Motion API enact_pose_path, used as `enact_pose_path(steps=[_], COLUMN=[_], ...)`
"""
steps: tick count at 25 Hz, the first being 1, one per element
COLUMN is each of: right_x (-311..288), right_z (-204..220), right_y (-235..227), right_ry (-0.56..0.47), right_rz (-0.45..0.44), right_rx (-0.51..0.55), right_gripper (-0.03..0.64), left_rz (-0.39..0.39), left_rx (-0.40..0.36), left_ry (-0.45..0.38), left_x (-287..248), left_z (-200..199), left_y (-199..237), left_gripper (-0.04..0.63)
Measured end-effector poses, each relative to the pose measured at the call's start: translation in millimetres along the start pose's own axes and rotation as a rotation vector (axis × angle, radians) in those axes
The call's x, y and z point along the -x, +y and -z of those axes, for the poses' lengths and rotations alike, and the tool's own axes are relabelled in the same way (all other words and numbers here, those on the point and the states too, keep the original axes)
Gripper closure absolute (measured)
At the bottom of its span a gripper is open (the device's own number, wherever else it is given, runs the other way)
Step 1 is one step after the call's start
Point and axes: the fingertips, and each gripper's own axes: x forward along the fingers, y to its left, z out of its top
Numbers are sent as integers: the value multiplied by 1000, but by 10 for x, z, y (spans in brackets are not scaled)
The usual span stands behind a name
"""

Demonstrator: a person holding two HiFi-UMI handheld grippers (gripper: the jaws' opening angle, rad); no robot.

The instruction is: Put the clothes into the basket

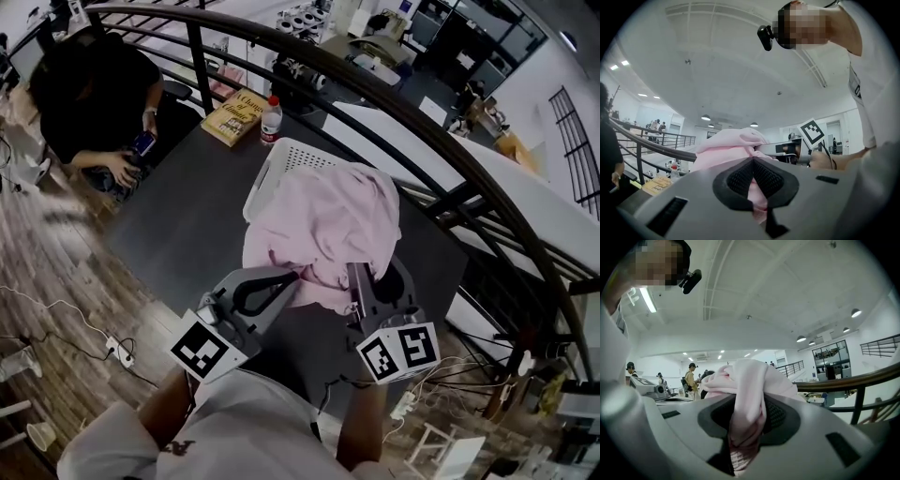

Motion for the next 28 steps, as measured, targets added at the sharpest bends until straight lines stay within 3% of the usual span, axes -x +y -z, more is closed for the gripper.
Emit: enact_pose_path(steps=[14, 28], right_x=[-737, -1256], right_z=[194, 704], right_y=[-355, -608], right_ry=[76, 213], right_rz=[82, 47], right_rx=[18, 21], right_gripper=[485, 485], left_rz=[32, 27], left_rx=[50, 60], left_ry=[18, 72], left_x=[-347, -568], left_z=[221, 460], left_y=[775, 1099], left_gripper=[592, 592])
